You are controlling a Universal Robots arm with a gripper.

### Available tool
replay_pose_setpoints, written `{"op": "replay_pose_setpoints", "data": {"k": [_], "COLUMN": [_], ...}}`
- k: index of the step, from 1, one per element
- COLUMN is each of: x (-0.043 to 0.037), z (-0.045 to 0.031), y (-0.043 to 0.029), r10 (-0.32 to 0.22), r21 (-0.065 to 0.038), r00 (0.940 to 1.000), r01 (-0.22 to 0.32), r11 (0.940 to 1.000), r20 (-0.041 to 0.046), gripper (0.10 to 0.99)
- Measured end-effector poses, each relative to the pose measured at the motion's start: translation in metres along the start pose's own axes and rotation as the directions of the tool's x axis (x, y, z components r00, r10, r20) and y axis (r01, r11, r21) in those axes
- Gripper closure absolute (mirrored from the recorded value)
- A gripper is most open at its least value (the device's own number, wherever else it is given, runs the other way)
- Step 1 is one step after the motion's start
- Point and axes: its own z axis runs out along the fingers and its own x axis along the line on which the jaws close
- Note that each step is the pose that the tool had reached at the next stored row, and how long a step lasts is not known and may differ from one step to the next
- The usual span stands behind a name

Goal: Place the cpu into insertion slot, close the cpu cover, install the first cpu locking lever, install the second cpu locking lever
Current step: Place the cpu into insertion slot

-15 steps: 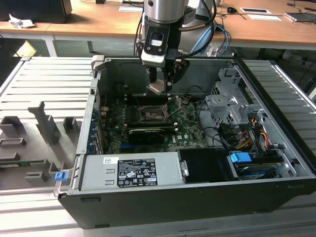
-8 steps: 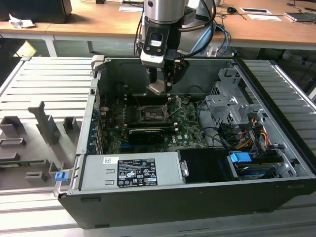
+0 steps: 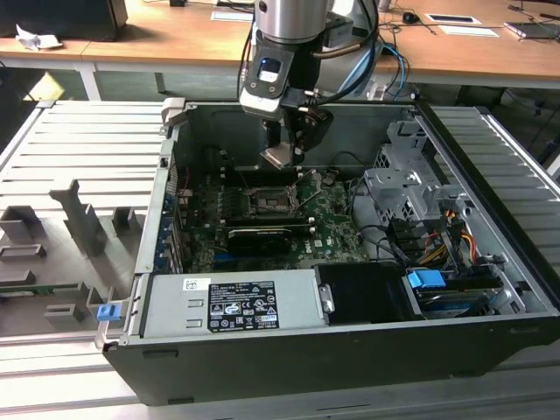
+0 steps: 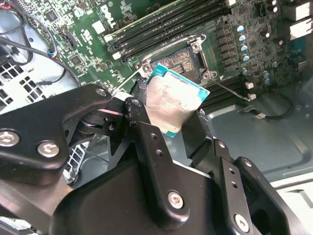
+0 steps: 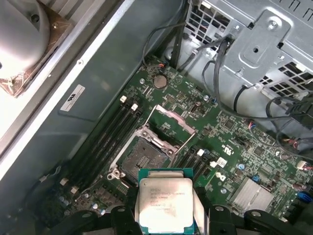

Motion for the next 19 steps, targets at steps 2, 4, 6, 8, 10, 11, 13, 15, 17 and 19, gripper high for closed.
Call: {"op": "replay_pose_setpoints", "data": {"k": [2,4,6,8,10,11,13,15,17,19], "x": [0.0000,0.0000,0.0000,0.0000,0.0000,0.0000,0.0000,0.0000,0.0000,0.0001], "z": [0.0001,0.0002,0.0004,0.0005,0.0008,0.0010,0.0013,0.0020,0.0025,0.0030], "y": [0.0000,0.0000,0.0000,0.0000,-0.0001,-0.0001,-0.0001,-0.0002,-0.0003,-0.0005], "r10": [0.009,0.015,0.019,0.024,0.030,0.032,0.033,0.034,0.039,0.049], "r21": [0.000,0.000,0.000,-0.001,-0.001,-0.001,-0.001,-0.001,-0.001,-0.001], "r00": [1.0000,0.9999,0.9998,0.9997,0.9996,0.9995,0.9994,0.9994,0.9992,0.9988], "r01": [-0.009,-0.015,-0.019,-0.024,-0.030,-0.032,-0.033,-0.034,-0.039,-0.049], "r11": [1.0000,0.9999,0.9998,0.9997,0.9996,0.9995,0.9995,0.9994,0.9992,0.9988], "r20": [0.0007,0.0013,0.0016,0.0021,0.0025,0.0026,0.0028,0.0027,0.0031,0.0039], "gripper": [0.561,0.561,0.561,0.561,0.561,0.561,0.561,0.561,0.561,0.561]}}
